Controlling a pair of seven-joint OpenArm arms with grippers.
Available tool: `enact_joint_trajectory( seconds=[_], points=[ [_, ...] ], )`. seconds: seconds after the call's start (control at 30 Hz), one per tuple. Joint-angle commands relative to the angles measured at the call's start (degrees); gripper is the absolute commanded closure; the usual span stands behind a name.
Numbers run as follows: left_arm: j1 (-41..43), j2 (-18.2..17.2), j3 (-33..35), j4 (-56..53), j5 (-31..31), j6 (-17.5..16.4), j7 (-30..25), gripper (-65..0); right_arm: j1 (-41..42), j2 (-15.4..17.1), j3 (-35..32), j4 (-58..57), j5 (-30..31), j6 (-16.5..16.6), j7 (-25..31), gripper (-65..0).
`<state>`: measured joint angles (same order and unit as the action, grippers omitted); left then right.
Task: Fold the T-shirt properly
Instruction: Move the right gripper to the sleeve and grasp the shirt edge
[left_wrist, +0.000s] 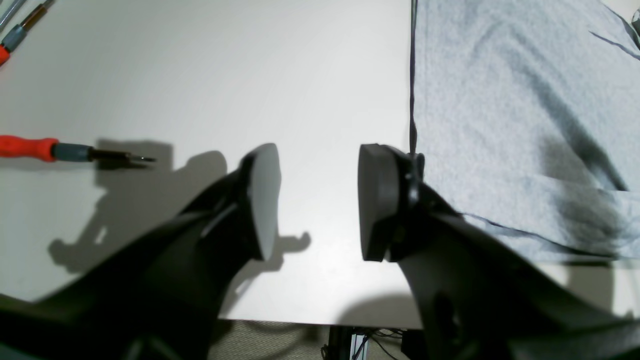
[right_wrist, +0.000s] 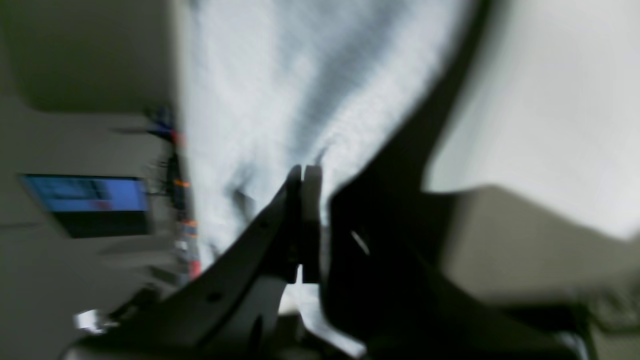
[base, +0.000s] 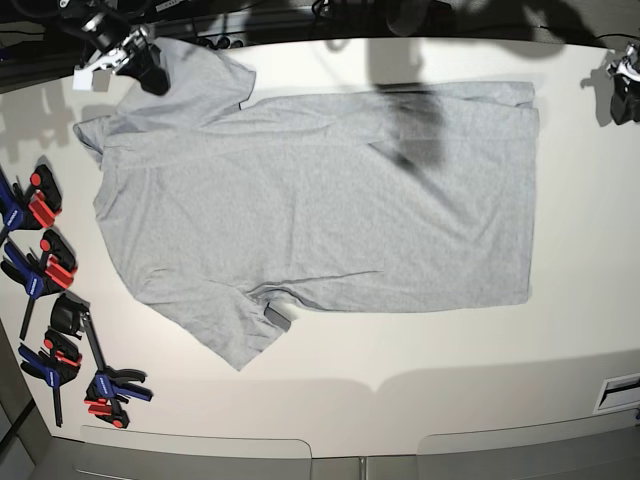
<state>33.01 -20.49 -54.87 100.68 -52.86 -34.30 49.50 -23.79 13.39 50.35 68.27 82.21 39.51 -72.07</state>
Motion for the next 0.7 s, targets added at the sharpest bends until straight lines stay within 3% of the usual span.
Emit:
enact_joint_trajectory(
  seconds=[0.0, 0.37, 0.67],
  points=[
    [0.48, -1.01, -0.59, 1.05, -1.16, -0.04, -1.20, -24.1, 1.03, 1.27, 0.24, 0.74, 2.78, 0.49, 0.24, 0.0],
    [0.48, -1.31, -0.59, 1.05, -1.14, -0.04, -1.18, -24.1, 14.49, 2.82, -2.19, 0.74, 2.79, 0.49, 0.15, 0.0],
    [0.83, -1.33, -0.59, 1.05, 0.74, 0.00, -0.76, -24.1, 15.65, 2.67, -6.45, 0.74, 2.79, 0.49, -3.04, 0.0]
  ],
)
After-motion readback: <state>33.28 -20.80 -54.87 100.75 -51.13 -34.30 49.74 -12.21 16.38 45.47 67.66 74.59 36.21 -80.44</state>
